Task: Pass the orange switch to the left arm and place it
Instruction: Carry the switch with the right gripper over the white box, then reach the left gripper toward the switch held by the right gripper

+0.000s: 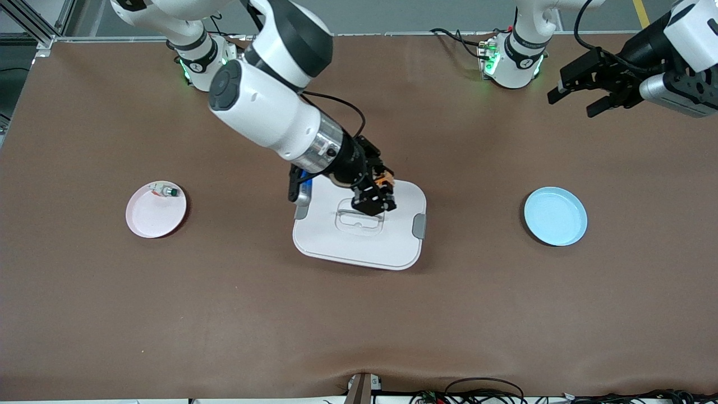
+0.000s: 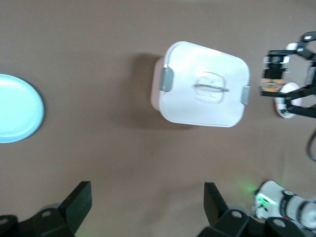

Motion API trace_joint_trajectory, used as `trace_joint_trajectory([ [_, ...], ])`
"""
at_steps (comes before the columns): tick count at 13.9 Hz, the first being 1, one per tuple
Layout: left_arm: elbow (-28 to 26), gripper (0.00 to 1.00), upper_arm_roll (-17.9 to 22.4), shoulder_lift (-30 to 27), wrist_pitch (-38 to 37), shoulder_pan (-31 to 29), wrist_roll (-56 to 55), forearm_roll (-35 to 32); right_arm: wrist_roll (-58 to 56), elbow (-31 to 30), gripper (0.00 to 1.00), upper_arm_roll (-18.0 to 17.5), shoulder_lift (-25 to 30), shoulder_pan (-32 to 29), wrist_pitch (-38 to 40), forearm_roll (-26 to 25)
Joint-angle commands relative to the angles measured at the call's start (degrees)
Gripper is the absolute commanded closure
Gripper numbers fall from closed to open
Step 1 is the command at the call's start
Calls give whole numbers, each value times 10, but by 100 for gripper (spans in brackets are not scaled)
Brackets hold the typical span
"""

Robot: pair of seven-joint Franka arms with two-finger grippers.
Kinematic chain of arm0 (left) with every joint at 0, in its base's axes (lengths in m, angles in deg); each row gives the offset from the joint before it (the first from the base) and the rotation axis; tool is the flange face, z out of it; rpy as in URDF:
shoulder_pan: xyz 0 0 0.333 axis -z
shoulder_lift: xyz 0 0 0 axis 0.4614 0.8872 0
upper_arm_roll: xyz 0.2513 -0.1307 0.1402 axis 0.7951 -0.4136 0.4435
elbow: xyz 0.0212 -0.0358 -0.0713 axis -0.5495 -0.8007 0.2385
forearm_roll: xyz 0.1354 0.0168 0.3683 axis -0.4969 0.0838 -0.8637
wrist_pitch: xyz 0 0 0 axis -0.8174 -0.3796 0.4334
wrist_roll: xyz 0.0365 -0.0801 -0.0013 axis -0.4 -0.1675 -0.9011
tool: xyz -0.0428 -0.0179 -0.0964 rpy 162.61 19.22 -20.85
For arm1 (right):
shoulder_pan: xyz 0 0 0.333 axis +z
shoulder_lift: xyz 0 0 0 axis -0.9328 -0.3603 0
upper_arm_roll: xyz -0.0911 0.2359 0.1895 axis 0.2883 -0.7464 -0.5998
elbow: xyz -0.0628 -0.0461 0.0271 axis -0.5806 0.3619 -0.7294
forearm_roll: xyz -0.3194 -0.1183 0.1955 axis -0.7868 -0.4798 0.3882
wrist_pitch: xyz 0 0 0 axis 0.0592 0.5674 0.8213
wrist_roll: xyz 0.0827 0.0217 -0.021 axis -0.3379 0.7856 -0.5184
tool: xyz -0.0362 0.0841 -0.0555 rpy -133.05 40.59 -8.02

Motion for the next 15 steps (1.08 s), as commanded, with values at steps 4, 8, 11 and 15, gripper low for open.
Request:
trace_joint_trajectory([
  [4,14,0,-10,62,15,14,41,112,86,48,100,1,-22,34,-41,7],
  [8,14,0,-30,92,53,14,87,155,87,51,100,1,-23,35,-55,7],
  [11,14,0,-44,117,84,14,128,183,87,51,100,0,-24,35,-69,7],
  [15,14,0,-51,140,133,18,163,224,94,51,100,-2,-25,35,-100,8],
])
